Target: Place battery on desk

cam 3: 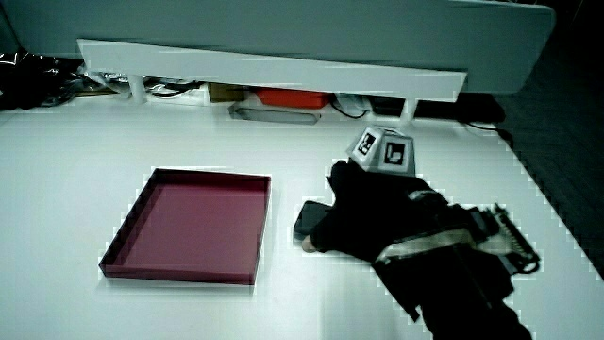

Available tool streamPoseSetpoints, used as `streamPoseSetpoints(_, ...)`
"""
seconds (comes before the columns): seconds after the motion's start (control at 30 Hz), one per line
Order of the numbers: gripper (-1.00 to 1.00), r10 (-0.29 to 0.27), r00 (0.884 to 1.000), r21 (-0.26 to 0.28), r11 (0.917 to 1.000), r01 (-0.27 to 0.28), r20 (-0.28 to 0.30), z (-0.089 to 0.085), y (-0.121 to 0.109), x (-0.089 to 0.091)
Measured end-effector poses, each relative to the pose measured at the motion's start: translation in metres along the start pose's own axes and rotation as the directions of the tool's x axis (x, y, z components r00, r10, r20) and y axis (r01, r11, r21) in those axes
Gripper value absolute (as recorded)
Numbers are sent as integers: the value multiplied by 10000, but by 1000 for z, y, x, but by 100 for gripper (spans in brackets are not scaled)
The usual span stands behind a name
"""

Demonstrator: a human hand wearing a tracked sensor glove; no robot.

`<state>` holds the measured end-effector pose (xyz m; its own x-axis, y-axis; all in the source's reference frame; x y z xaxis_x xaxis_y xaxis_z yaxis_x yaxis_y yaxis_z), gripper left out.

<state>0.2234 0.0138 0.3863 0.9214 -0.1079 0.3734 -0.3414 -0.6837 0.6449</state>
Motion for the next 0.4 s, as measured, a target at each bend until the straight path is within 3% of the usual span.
streamPoseSetpoints(0.07, -100, -5, 9999, 195, 9998, 3, 111, 6, -6, -6)
streamPoseSetpoints(0.13, -100, -58, 9992, 212, 9998, 49, 401, 5, -7, -7)
streamPoseSetpoints(0.4, -100, -47, 9980, 76, 10000, 42, 624, 0, -12, -12)
